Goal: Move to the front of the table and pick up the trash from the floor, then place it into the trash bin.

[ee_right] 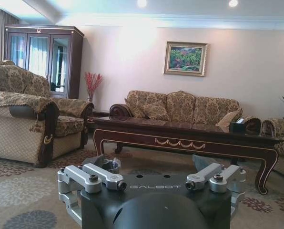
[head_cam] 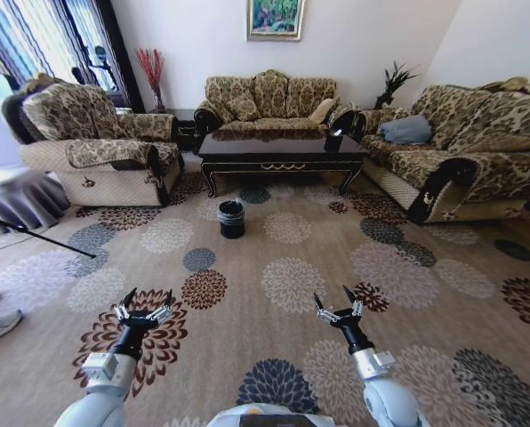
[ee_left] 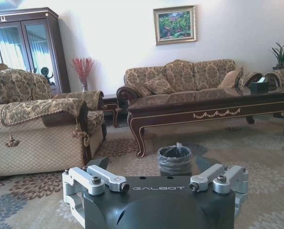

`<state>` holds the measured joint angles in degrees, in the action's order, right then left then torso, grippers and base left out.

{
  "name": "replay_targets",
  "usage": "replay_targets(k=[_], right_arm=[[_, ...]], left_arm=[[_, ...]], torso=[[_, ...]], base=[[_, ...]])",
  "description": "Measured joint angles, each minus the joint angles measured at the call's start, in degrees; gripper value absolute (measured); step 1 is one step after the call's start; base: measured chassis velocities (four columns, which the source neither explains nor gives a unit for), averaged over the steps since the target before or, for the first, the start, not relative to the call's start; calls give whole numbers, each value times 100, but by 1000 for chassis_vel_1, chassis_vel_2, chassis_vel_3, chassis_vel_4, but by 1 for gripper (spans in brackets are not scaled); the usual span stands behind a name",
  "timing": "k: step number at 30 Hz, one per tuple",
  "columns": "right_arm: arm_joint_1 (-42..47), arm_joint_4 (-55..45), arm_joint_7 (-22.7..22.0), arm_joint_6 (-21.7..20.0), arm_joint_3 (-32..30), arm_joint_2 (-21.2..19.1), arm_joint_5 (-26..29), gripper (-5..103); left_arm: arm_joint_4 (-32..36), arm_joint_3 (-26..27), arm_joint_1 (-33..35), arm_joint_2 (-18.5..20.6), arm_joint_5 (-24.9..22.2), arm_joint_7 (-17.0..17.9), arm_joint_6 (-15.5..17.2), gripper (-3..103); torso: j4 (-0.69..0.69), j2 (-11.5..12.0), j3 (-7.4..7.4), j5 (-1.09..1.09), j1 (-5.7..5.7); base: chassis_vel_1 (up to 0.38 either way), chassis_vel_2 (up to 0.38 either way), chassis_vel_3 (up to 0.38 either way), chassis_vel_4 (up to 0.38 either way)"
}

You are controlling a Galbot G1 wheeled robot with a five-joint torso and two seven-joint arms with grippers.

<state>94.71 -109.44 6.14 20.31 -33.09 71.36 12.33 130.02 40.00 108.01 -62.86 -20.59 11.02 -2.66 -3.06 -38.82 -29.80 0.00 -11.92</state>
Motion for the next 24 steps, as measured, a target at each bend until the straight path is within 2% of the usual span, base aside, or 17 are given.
replay_targets(k=[24], right_arm=[[0, 0, 0, 0, 0, 0, 0, 100]], left_arm=[[0, 0, 0, 0, 0, 0, 0, 100]], torso=[[0, -594, -340, 0, -253]], base=[[0, 0, 0, 0]])
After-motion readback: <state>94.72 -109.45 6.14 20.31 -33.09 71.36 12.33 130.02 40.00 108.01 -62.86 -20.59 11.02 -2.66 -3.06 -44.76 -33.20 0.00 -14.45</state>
